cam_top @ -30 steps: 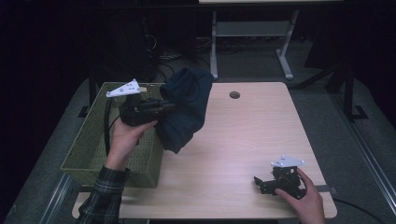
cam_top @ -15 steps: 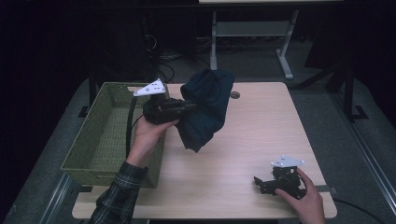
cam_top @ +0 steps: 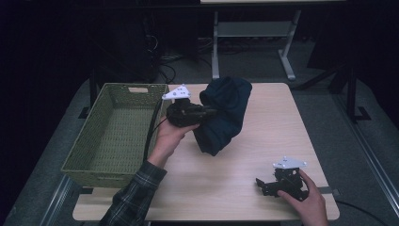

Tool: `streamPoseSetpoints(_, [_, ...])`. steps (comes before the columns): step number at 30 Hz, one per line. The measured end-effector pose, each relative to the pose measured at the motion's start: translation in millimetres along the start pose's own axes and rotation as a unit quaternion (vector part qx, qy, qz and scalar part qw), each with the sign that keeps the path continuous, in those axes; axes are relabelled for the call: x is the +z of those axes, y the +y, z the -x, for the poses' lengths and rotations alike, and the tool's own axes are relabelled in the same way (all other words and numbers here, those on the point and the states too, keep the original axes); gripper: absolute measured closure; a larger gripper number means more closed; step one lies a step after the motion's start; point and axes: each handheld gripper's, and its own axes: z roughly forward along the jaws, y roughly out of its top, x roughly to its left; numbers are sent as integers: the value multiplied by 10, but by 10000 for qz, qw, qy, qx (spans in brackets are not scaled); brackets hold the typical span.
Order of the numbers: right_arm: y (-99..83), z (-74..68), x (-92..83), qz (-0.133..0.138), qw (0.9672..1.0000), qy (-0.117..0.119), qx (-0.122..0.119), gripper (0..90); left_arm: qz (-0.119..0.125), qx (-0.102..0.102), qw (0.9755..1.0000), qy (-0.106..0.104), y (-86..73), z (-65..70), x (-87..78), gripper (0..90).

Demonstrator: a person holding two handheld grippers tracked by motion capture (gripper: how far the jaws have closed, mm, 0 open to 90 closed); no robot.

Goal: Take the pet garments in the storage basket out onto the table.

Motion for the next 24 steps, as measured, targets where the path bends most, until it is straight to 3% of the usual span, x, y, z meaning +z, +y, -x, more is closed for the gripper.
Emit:
streamPoseSetpoints(11, [0, -1, 1, 1, 10000, 7, -10, 0, -535, -54, 9985, -49, -244, -21, 495, 743])
streamPoseSetpoints(19, [-1, -3, -1, -14, 10000, 11, 6, 0, -917, -158, 9956, -132, -440, -43, 862, 734])
streamPoseSetpoints(24, [-1, -5, -2, -16, 10000, 21, 9, 0, -1156, -38, 9933, -84, -556, -42, 1044, 707])
